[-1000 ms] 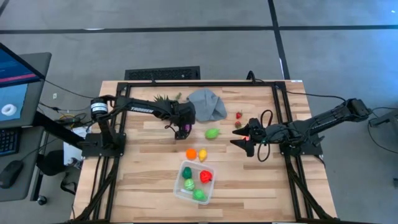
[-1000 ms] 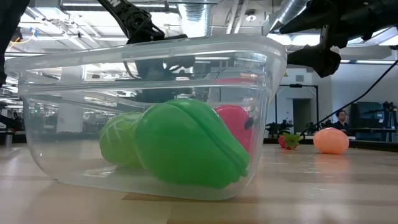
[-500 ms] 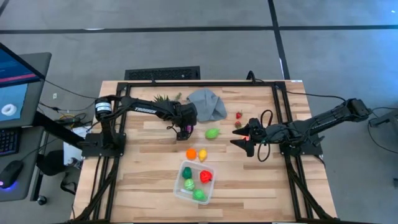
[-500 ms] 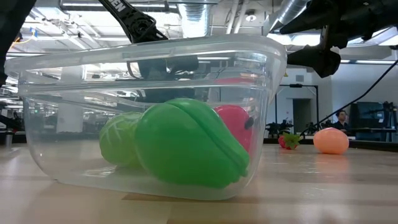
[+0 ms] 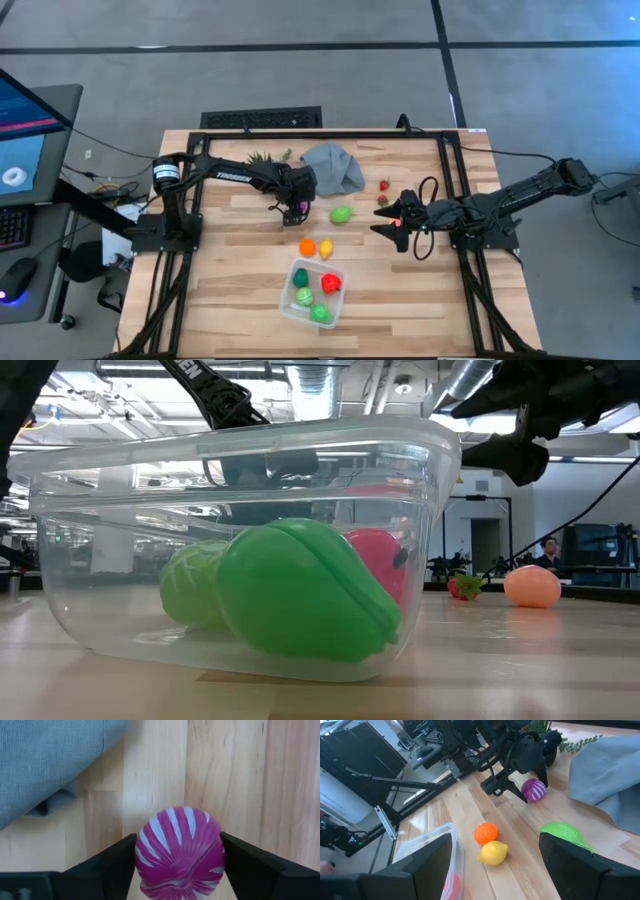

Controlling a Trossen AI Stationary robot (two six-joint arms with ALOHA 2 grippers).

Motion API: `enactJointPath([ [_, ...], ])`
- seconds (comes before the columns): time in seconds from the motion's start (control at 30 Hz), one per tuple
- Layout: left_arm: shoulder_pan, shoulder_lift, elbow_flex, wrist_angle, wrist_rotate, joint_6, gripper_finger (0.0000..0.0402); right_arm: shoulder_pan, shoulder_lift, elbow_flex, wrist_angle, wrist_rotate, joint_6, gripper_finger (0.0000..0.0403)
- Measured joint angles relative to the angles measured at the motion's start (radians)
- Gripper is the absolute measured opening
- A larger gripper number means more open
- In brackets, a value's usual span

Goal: Pick and placing Produce into tupperware
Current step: Put the onion into the transparent bin

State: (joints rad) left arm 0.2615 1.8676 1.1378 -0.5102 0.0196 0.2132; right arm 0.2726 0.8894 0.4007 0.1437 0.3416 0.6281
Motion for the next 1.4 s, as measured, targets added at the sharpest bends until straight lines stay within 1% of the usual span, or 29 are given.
enactJointPath([
  [0.2,0.000,0.000,0.000,0.000,0.001,-0.019,0.0231,0.000,0.000,0.000,-0.001,0.000,0.000,0.0322],
  [0.63,-0.005,-0.001,0.002,-0.002,0.001,-0.063,0.0225,0.000,0.000,0.000,-0.002,0.000,0.000,0.0322],
  [1.07,-0.023,-0.001,0.119,-0.054,-0.008,-0.040,0.0225,0.001,0.000,0.000,-0.009,-0.002,0.000,0.0322],
  [1.4,-0.076,-0.001,0.207,-0.106,-0.025,-0.026,0.0225,0.001,0.000,0.000,-0.009,-0.004,-0.002,0.0322],
])
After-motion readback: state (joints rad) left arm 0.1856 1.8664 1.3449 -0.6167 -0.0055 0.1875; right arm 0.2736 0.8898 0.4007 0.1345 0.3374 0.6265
